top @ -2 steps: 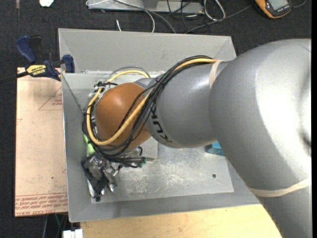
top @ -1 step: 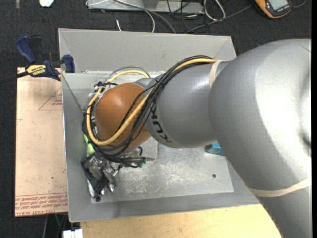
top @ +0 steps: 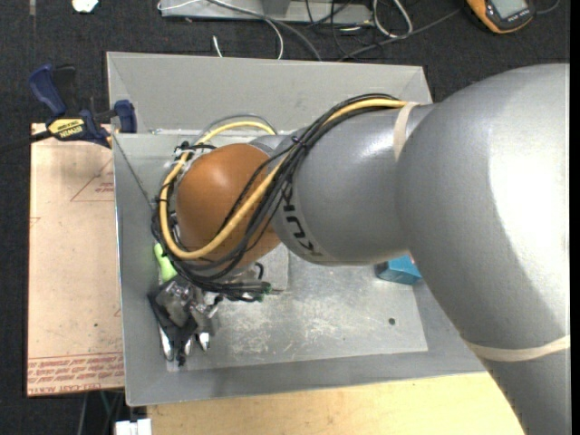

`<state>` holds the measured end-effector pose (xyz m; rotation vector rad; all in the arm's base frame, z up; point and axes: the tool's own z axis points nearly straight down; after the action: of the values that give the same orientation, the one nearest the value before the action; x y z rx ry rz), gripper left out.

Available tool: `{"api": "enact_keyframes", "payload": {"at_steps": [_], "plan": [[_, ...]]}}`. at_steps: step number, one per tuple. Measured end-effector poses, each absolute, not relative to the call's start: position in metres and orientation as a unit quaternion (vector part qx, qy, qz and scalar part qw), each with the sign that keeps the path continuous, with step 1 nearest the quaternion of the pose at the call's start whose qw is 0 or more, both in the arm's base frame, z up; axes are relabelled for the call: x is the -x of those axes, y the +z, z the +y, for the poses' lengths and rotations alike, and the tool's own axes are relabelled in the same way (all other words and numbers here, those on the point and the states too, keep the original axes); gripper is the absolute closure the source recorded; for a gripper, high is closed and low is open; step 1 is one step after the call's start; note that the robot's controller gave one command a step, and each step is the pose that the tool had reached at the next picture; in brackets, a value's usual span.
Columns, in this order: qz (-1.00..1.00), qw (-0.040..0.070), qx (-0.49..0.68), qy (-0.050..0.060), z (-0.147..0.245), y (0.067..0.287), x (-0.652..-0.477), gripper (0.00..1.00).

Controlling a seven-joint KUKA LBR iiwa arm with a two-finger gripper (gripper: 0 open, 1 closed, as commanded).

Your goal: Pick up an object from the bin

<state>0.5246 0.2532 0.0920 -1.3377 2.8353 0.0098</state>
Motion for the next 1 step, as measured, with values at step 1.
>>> {"api": "enact_keyframes", "payload": {"at_steps": [1], "plan": [[0.905, 0.004, 0.425, 0.004, 0.2539, 0.1013, -0.5247, 1.00]]}}
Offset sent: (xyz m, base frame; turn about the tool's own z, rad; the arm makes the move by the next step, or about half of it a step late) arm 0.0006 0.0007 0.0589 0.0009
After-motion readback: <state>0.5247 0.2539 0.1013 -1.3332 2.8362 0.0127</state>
